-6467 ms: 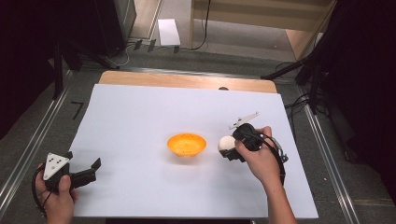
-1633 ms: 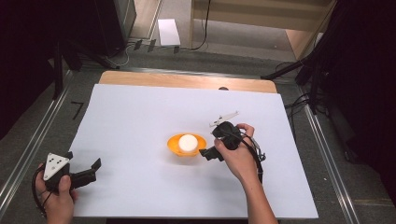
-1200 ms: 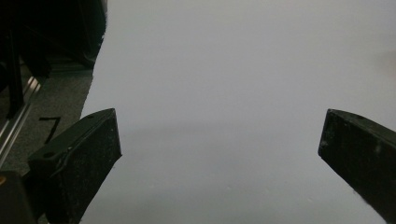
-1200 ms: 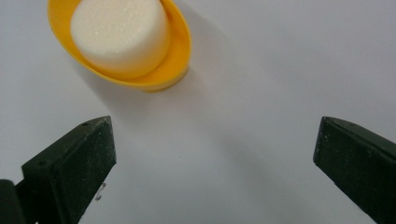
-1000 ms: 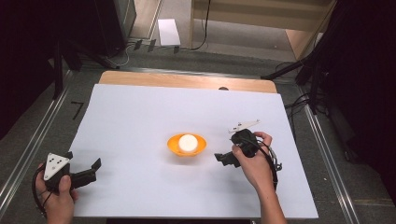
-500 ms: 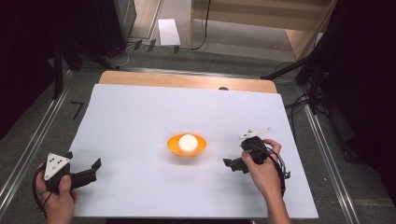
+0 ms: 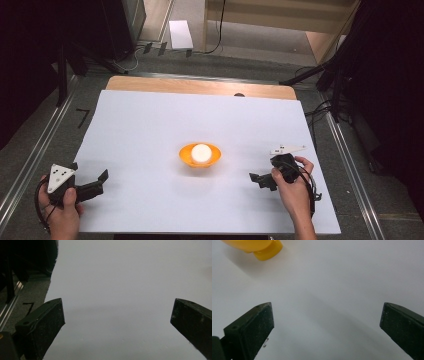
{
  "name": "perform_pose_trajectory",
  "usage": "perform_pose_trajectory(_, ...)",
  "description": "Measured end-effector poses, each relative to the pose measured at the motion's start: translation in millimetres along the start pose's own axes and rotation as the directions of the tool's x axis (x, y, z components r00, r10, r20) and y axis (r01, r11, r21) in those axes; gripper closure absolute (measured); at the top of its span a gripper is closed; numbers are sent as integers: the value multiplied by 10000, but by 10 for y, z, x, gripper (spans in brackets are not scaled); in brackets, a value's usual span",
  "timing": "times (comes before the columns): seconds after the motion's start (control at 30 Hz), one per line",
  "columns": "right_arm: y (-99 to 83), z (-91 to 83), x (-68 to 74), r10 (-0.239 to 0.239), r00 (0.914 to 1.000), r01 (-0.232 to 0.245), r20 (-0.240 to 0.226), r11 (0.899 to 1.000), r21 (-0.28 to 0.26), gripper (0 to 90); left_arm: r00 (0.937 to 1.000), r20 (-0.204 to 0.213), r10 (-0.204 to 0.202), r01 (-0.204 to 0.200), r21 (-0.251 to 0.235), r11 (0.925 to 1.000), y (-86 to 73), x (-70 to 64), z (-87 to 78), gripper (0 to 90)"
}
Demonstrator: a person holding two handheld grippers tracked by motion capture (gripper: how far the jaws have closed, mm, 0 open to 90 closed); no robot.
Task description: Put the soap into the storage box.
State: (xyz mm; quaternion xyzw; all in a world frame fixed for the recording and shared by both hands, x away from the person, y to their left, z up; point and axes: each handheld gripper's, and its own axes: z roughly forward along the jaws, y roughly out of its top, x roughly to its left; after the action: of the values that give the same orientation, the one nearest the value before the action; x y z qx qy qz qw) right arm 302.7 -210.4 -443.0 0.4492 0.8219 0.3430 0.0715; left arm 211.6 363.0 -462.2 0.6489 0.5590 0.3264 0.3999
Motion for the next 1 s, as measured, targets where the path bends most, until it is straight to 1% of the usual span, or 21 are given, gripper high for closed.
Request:
perform_pose_trajectory(0.03,-15,-11,-13,-3,10000,3,7,10000,-36,0,10000,-3,-11,11,2,10000,0,-1,1,0)
perform_pose_trajectory(0.07,-43,-26,-30,124,9999,-124,-28,9999,-113,0,10000,-3,9,-9,9,10000,0,0,1,0)
perform_pose_trajectory(0.23,-160,-79,-128,309,9994,-304,164,9990,-334,0,10000,-13,-6,6,-2,10000,0,-2,2,0)
perform_pose_trajectory(0.3,-209,-93,-165,465,9988,-460,130,9981,-401,0,10000,-4,-6,6,6,10000,1,-2,2,0)
perform_pose_trajectory(0.57,-412,-138,-287,678,9975,-663,185,9954,-697,0,10000,-36,3,-3,14,10000,1,-5,1,0)
perform_pose_trajectory(0.87,-673,-238,-411,1075,9938,-1031,275,9861,-1304,0,10000,-70,12,-12,12,10000,0,-8,3,0)
perform_pose_trajectory(0.97,-757,-284,-453,1377,9901,-1324,257,9799,-1491,0,9999,-126,32,-32,28,10000,0,-14,4,0)
perform_pose_trajectory(1.0,-787,-297,-471,1414,9896,-1359,255,9788,-1530,0,9999,-130,31,-30,27,10000,0,-15,3,0)
